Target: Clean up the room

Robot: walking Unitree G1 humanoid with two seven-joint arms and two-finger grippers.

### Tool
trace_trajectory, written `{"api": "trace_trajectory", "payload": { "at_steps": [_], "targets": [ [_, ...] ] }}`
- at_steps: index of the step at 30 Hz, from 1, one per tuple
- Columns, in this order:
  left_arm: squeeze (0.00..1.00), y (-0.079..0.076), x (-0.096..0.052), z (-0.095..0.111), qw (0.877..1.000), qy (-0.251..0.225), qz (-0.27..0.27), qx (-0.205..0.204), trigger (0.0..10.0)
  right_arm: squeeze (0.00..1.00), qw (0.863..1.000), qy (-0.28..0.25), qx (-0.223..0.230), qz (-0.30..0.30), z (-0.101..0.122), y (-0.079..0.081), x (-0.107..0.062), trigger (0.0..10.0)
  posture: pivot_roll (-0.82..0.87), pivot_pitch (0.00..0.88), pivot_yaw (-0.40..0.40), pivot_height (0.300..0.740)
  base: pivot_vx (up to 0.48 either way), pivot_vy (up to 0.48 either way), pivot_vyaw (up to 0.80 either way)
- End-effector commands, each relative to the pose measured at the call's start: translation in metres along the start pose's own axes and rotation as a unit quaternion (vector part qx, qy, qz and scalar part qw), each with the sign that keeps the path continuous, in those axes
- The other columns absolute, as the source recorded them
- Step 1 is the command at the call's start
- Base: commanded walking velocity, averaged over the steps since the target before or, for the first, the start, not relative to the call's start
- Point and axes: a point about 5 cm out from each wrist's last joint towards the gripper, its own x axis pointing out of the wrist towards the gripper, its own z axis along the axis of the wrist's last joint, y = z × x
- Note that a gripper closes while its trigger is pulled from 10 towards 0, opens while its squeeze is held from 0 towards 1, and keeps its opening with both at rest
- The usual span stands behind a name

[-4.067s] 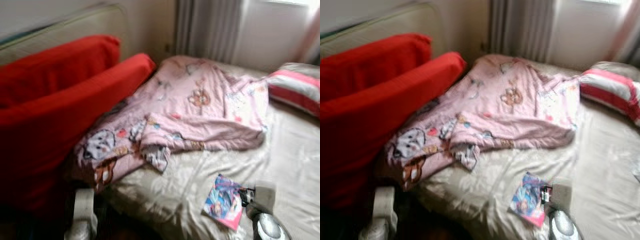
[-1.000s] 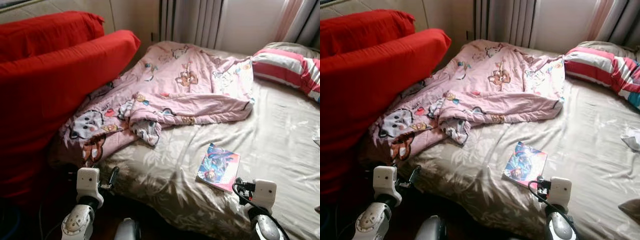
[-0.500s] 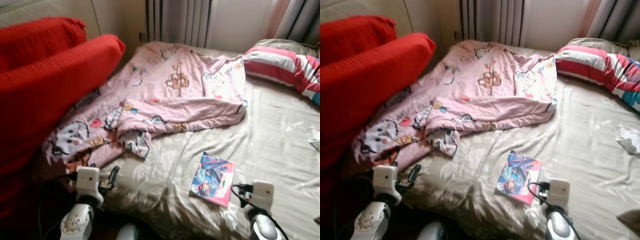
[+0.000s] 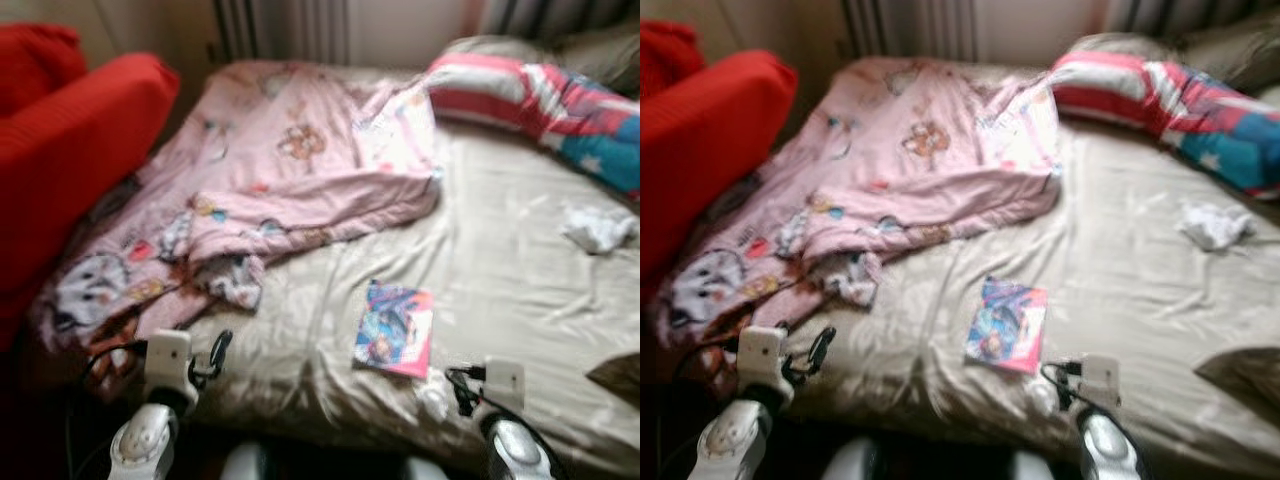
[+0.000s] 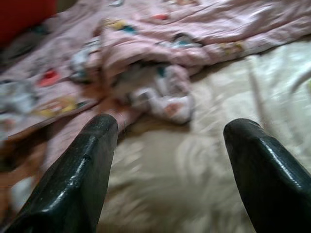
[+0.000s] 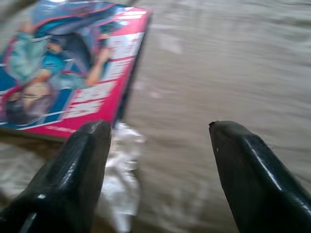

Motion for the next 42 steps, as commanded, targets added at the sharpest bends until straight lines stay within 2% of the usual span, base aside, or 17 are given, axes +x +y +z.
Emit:
{"api": "trace_trajectory", "payload": {
  "at_steps": [1, 3, 6, 8, 14, 22, 29, 40, 41, 42],
  "targets": [
    [0.00, 0.003, 0.000, 0.005, 1.000, 0.001, -0.005, 0.005, 10.0, 0.00, 0.999, 0.026, -0.010, 0.016, -0.007, 0.003, 0.000, 10.0, 0.06, 0.183, 0.049, 0.632, 0.000, 0.000, 0.00],
    [0.00, 0.004, 0.002, 0.009, 1.000, -0.002, -0.008, 0.008, 10.0, 0.00, 0.999, 0.026, -0.003, 0.033, -0.002, 0.006, 0.002, 10.0, 0.07, 0.207, 0.055, 0.632, 0.000, 0.000, 0.00],
    [0.00, 0.005, 0.004, 0.015, 1.000, -0.004, -0.012, 0.010, 10.0, 0.00, 0.997, 0.033, -0.032, 0.060, 0.005, 0.012, 0.007, 10.0, 0.07, 0.247, 0.063, 0.632, 0.000, 0.000, 0.00],
    [0.00, 0.006, 0.009, 0.020, 1.000, -0.008, -0.014, 0.010, 10.0, 0.00, 0.998, 0.026, -0.031, 0.055, 0.014, 0.012, 0.011, 10.0, 0.09, 0.293, 0.068, 0.632, 0.000, 0.000, 0.00],
    [0.00, 0.006, 0.016, 0.036, 0.999, -0.027, -0.016, 0.007, 10.0, 0.00, 0.999, 0.022, -0.019, 0.029, 0.029, 0.007, 0.018, 10.0, 0.11, 0.316, 0.063, 0.632, 0.000, 0.000, 0.00],
    [0.00, 0.006, 0.024, 0.057, 0.999, -0.045, -0.020, 0.009, 10.0, 0.00, 1.000, 0.015, -0.008, 0.027, 0.047, 0.013, 0.025, 10.0, 0.12, 0.366, 0.060, 0.632, 0.000, 0.000, 0.00],
    [0.00, 0.004, 0.023, 0.064, 0.999, -0.048, -0.024, 0.008, 10.0, 0.00, 0.999, 0.030, -0.013, 0.022, 0.047, 0.010, 0.025, 10.0, 0.12, 0.376, 0.056, 0.632, 0.000, 0.000, 0.00],
    [0.00, 0.006, 0.015, 0.058, 0.999, -0.032, -0.020, 0.013, 10.0, 0.00, 0.998, 0.056, -0.015, 0.019, 0.036, 0.009, 0.023, 10.0, 0.13, 0.362, 0.061, 0.632, 0.000, 0.000, 0.00],
    [0.00, 0.006, 0.015, 0.058, 0.999, -0.031, -0.020, 0.013, 10.0, 0.00, 0.998, 0.055, -0.013, 0.020, 0.036, 0.011, 0.023, 0.0, 0.13, 0.357, 0.063, 0.632, 0.000, 0.000, 0.00],
    [0.00, 0.007, 0.015, 0.058, 0.999, -0.031, -0.020, 0.014, 10.0, 0.00, 0.998, 0.055, -0.012, 0.022, 0.036, 0.012, 0.023, 0.0, 0.13, 0.356, 0.064, 0.632, 0.000, 0.000, 0.00]
  ]
}}
